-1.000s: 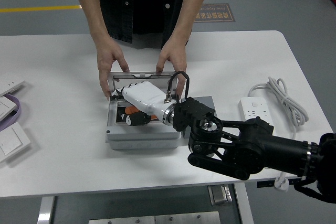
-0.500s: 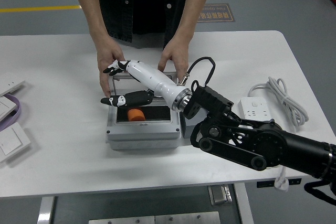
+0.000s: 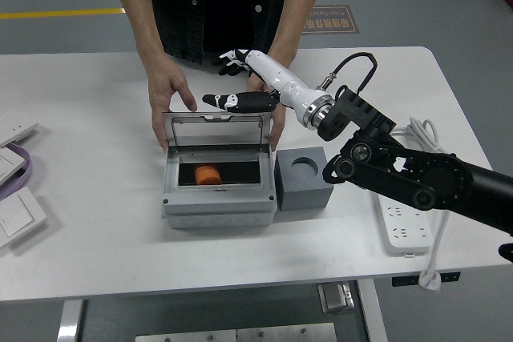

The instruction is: Pick up the cylinder from the cube,place it in the box,flap close box

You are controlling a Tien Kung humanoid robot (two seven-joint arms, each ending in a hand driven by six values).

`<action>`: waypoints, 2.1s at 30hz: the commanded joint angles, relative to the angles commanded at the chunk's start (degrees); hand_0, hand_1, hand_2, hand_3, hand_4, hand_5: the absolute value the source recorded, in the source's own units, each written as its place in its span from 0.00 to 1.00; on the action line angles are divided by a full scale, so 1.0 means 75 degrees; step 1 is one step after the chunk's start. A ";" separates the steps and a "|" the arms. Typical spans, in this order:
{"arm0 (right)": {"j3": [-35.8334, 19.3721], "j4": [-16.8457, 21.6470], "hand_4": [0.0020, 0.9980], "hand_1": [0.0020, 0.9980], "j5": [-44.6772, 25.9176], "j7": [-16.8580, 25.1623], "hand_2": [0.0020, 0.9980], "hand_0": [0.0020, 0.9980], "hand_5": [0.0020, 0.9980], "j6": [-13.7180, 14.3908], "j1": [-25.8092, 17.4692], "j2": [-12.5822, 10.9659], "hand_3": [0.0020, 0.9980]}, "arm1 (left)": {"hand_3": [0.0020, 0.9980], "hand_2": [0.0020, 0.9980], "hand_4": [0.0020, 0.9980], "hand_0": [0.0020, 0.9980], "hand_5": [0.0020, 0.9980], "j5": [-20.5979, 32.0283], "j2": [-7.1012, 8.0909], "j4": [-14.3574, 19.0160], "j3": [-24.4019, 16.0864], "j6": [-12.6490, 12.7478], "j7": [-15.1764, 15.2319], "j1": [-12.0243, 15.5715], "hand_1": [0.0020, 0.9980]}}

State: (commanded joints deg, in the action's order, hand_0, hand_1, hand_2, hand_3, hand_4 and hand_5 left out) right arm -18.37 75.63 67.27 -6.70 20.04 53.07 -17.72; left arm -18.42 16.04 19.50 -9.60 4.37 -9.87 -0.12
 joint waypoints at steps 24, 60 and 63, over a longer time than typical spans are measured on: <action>0.0352 0.0885 0.86 0.63 -0.0184 0.0286 0.65 0.57 0.54 0.0223 -0.0753 -0.0400 0.73 | 0.63 0.59 0.70 0.61 0.27 -0.0044 0.0001 0.0015 -0.0066 -0.0027 -0.0047 -0.0013 0.58; -0.1781 0.1482 0.78 0.58 0.0620 0.0113 0.64 0.49 0.51 -0.0036 -0.2279 -0.1164 0.69 | 0.64 0.59 0.71 0.61 0.27 0.0032 -0.0061 -0.0006 -0.0026 -0.0058 -0.0077 0.0300 0.58; -0.2510 0.1472 0.78 0.58 0.0771 0.0159 0.64 0.49 0.51 -0.0048 -0.2721 -0.1292 0.69 | 0.64 0.59 0.71 0.61 0.27 0.0048 -0.0066 0.0001 0.0038 -0.0072 -0.0090 0.0308 0.58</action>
State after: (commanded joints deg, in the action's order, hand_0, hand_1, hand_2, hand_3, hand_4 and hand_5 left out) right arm -37.20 86.67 73.05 -5.50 19.68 32.66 -27.41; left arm -18.07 15.55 19.51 -9.32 3.83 -10.55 2.19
